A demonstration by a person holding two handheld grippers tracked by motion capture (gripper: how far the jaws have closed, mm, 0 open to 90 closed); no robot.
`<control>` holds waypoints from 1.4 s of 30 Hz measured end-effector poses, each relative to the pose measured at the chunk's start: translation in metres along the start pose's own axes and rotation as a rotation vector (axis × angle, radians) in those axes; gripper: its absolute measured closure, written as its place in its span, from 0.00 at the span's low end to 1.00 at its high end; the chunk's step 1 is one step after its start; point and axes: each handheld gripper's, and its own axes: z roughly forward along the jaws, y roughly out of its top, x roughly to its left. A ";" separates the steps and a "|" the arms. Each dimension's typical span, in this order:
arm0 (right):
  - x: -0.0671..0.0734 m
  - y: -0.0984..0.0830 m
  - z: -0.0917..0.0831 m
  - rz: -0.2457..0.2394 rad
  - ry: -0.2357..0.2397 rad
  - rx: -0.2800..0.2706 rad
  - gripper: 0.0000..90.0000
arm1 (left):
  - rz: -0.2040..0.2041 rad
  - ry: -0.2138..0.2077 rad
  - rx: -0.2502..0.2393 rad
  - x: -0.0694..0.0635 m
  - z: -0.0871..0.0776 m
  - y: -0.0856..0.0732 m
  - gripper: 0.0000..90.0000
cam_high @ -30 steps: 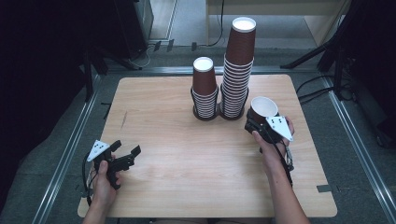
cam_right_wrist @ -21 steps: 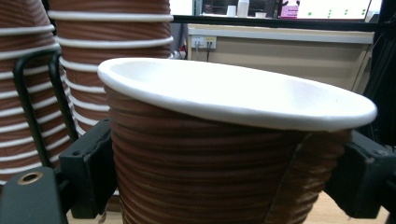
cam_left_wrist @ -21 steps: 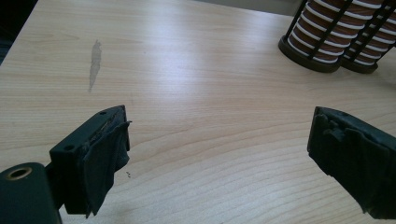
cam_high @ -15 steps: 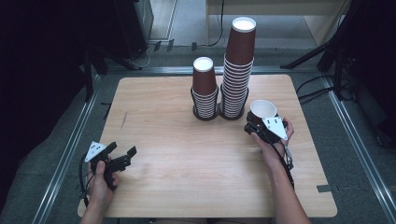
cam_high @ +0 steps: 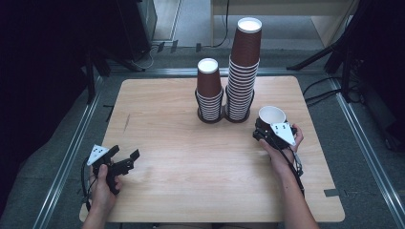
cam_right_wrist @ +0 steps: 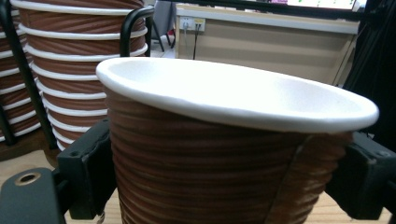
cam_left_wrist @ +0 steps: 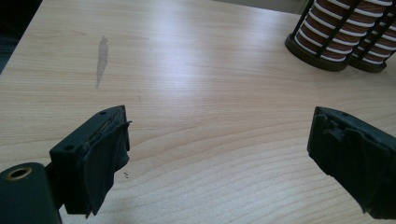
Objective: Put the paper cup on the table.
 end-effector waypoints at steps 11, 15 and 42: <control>-0.002 0.003 -0.005 0.019 0.043 0.059 0.00 | 0.005 -0.003 -0.003 -0.003 0.000 0.001 0.06; -0.004 0.004 -0.010 0.033 0.062 0.060 0.00 | 0.001 -0.004 -0.005 -0.002 0.000 0.001 0.06; -0.021 0.003 -0.058 0.010 0.108 0.045 0.00 | 0.007 0.001 0.007 -0.001 0.000 -0.001 0.06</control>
